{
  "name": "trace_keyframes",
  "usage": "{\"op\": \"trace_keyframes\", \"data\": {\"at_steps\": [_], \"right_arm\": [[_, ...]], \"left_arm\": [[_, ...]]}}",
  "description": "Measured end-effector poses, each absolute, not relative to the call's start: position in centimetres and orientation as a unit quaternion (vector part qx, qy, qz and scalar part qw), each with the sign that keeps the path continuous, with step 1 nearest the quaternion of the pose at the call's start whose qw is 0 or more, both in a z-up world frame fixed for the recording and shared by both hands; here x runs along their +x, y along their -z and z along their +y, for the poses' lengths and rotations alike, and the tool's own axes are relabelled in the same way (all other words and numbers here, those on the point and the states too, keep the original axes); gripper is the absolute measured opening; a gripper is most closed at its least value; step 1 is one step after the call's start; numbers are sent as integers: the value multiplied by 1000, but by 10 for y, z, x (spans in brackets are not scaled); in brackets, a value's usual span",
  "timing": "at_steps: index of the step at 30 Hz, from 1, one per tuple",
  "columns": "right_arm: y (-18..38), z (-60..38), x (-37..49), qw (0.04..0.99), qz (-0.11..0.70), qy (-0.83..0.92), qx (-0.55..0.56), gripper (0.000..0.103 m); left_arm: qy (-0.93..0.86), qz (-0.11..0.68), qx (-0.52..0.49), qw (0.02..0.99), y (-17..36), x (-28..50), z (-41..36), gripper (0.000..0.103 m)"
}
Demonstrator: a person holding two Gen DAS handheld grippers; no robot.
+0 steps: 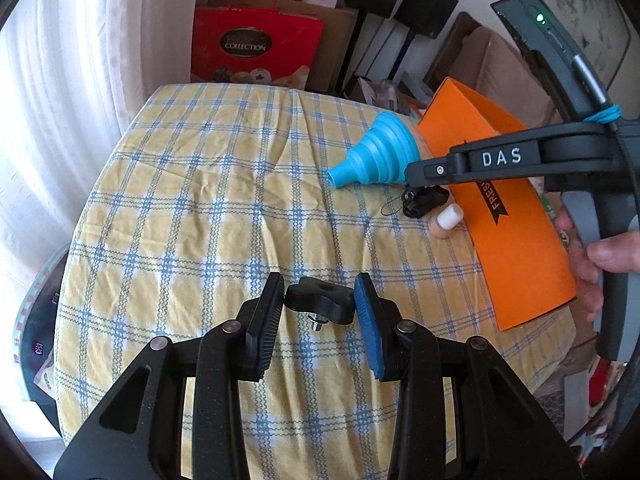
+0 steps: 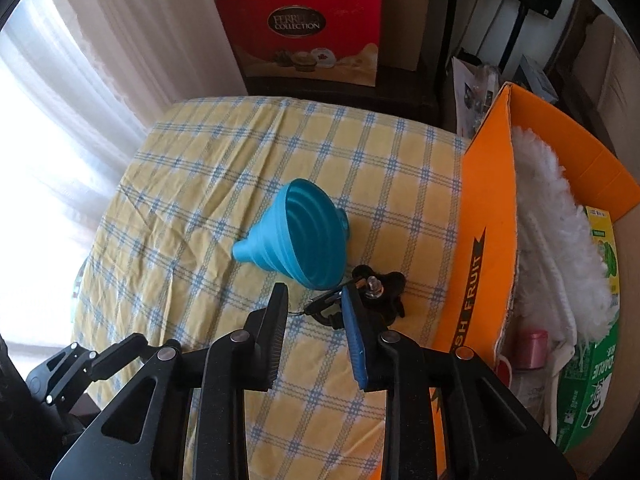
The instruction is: Organize objects
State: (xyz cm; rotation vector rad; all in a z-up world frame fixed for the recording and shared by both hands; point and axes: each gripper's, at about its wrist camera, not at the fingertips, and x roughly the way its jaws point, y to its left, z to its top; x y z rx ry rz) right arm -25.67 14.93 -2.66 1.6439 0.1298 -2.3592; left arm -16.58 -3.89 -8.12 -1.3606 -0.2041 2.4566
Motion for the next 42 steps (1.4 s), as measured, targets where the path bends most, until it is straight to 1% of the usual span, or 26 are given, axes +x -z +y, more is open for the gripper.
{"op": "trace_keyframes", "data": {"at_steps": [2,6,8,10,13,15,16,17,19,21,24,27,29,31,33,42], "right_arm": [[27,148,-256,133,48,812,567,14],[30,147,-251,157,29,804,572,13],[30,144,-247,178,19,798,576,7],[30,137,-242,206,4,787,582,7],[24,124,-234,235,15,780,580,7],[16,124,-233,236,6,784,574,7],[12,127,-234,226,7,792,567,11],[8,130,-236,212,13,801,560,16],[3,139,-239,182,17,815,550,24],[4,147,-245,151,18,822,550,25],[14,152,-251,118,34,821,557,33],[24,146,-252,115,59,817,562,35],[29,139,-254,117,80,814,564,49],[36,133,-254,112,112,809,566,53],[44,130,-258,103,135,804,571,54],[68,130,-263,109,177,777,594,54]], "left_arm": [[-861,-74,-477,162,81,-165,-40,34],[-862,-77,-475,161,81,-164,-42,34],[-862,-79,-475,160,80,-164,-44,34],[-862,-79,-474,160,79,-163,-44,34],[-863,-79,-473,160,77,-163,-44,34],[-863,-78,-472,161,76,-163,-44,34],[-863,-77,-472,161,76,-162,-44,34],[-864,-77,-472,161,75,-162,-44,34],[-864,-77,-471,162,74,-162,-43,34],[-864,-77,-471,162,74,-163,-43,34],[-864,-76,-471,163,74,-163,-41,34],[-863,-74,-471,164,74,-162,-40,34],[-864,-73,-471,164,73,-162,-39,34],[-864,-74,-471,163,72,-161,-40,34],[-864,-75,-471,162,72,-161,-40,34],[-864,-76,-472,162,72,-161,-39,34]]}}
